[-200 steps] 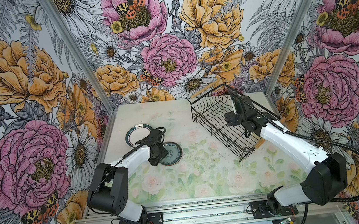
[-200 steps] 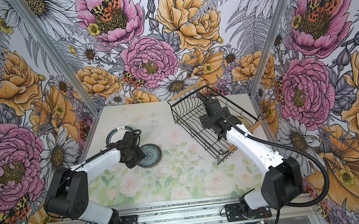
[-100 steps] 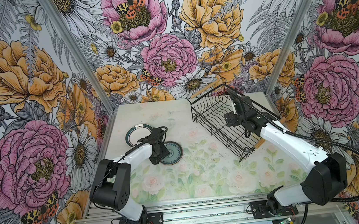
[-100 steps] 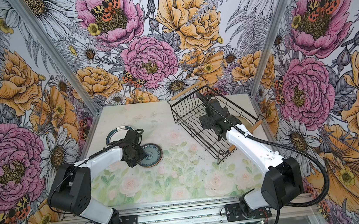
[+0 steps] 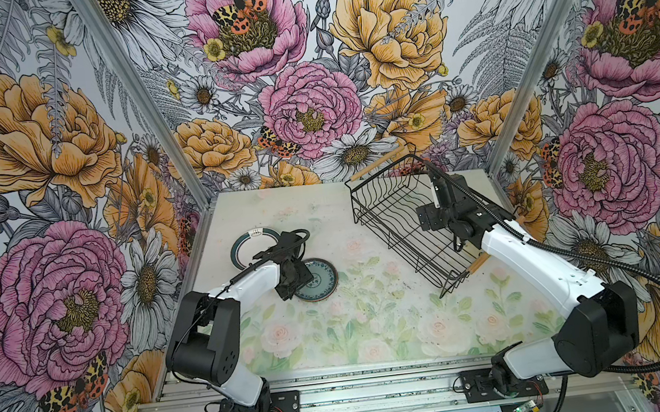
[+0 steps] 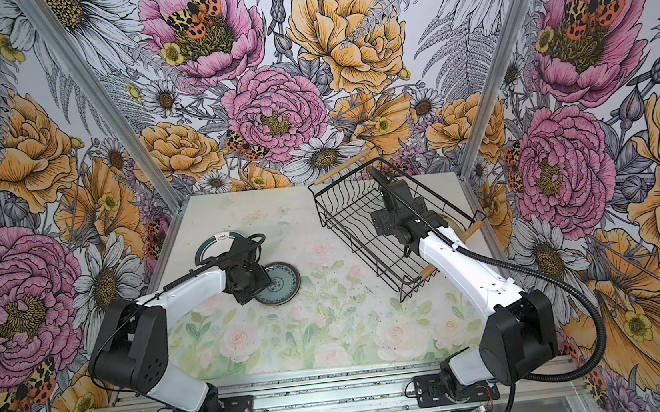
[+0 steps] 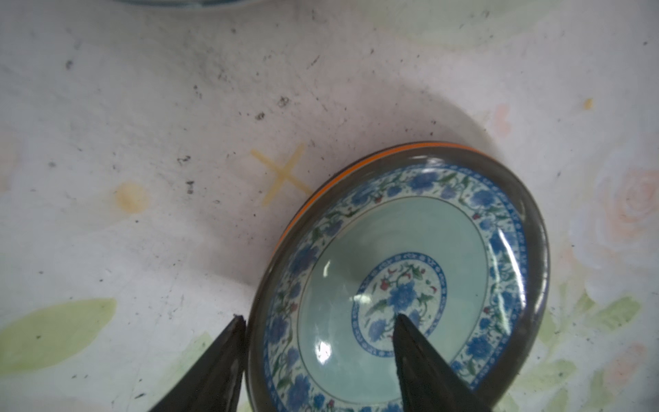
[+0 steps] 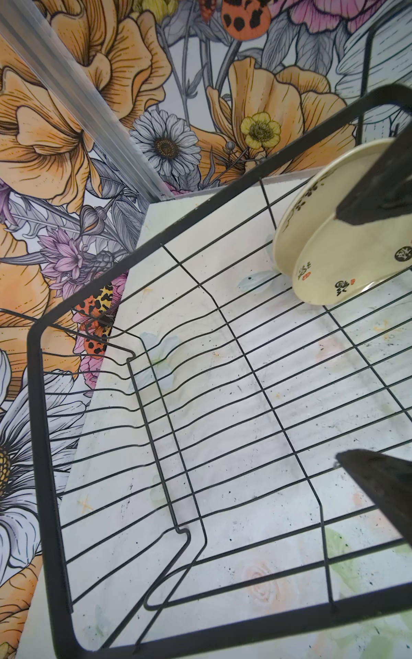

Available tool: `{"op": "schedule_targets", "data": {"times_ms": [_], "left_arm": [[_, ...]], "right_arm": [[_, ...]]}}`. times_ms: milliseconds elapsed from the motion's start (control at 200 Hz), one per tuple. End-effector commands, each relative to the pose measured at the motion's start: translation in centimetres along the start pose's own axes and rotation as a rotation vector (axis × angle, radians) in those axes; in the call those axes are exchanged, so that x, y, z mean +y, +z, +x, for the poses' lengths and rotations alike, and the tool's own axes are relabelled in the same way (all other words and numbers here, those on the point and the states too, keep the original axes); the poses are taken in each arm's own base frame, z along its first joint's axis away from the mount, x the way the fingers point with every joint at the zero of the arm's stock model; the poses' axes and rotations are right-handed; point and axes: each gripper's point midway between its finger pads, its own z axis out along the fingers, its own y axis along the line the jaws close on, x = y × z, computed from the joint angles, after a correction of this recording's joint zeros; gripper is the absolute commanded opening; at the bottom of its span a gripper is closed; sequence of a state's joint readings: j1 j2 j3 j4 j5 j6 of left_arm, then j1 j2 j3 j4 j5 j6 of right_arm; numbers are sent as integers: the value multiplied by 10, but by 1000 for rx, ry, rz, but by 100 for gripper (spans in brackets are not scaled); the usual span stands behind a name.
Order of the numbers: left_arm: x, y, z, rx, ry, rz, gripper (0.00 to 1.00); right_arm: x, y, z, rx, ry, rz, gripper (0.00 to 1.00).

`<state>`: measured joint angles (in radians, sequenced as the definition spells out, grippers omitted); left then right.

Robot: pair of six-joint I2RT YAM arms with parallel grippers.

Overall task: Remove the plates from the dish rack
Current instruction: 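Open the left gripper and lift it off the blue-patterned plate, then reach the right gripper into the rack and close on a cream plate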

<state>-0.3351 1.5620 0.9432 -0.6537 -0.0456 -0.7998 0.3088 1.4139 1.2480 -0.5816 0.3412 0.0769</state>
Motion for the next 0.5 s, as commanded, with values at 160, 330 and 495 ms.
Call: {"op": "schedule_targets", "data": {"times_ms": [160, 330, 495], "left_arm": [[20, -42, -20, -108, 0, 59, 70], [25, -69, -34, -168, -1, 125, 72], [27, -92, -54, -246, 18, 162, 75]], "right_arm": [[-40, 2, 3, 55, 177, -53, 100], [-64, 8, 19, 135, 222, -130, 99], [-68, 14, 38, 239, 174, -143, 100]]}}
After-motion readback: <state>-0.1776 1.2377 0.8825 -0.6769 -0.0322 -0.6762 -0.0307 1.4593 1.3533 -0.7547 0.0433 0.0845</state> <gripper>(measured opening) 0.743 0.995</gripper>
